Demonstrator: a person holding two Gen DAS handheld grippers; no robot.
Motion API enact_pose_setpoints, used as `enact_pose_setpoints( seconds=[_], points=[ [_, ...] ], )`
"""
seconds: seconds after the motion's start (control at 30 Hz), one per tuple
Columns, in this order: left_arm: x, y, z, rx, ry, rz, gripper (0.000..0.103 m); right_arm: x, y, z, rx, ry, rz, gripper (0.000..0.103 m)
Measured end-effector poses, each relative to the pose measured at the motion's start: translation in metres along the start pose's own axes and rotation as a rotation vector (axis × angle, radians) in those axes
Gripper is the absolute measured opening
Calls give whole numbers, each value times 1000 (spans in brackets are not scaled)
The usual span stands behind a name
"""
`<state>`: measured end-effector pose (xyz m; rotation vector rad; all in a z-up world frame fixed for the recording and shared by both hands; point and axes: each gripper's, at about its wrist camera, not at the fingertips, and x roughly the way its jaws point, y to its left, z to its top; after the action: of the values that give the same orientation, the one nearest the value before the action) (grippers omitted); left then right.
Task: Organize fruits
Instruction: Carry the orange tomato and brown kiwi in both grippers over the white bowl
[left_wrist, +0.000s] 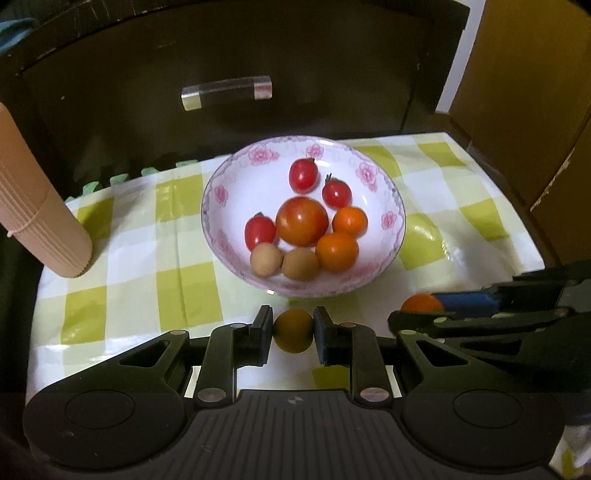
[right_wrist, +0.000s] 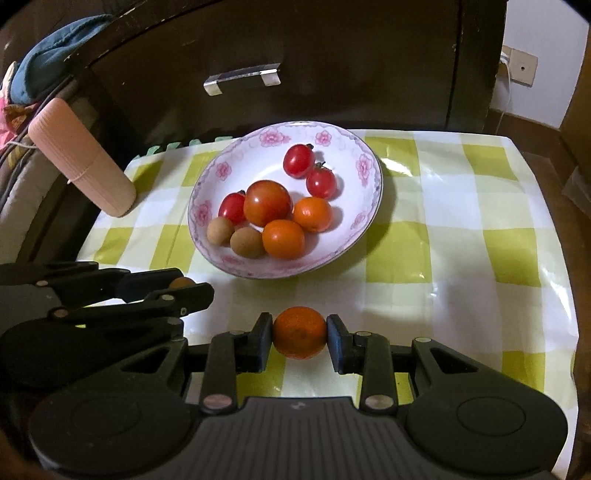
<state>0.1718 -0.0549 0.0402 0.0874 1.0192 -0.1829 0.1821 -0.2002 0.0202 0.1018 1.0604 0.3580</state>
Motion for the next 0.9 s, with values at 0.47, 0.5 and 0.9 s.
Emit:
enact_pose_setpoints(
  seconds=[0.47,0.5,0.9],
  points=[
    [13,6,33,-32,-62,0,29,11,-11,30,55,-78,-2,31],
    [15,7,35,-33,-64,2,29,12,-12,31,57,-83,-1,31],
    [33,14,48,-47,-91,8,29,30,-18,48,67,-144,-8,31]
  ],
)
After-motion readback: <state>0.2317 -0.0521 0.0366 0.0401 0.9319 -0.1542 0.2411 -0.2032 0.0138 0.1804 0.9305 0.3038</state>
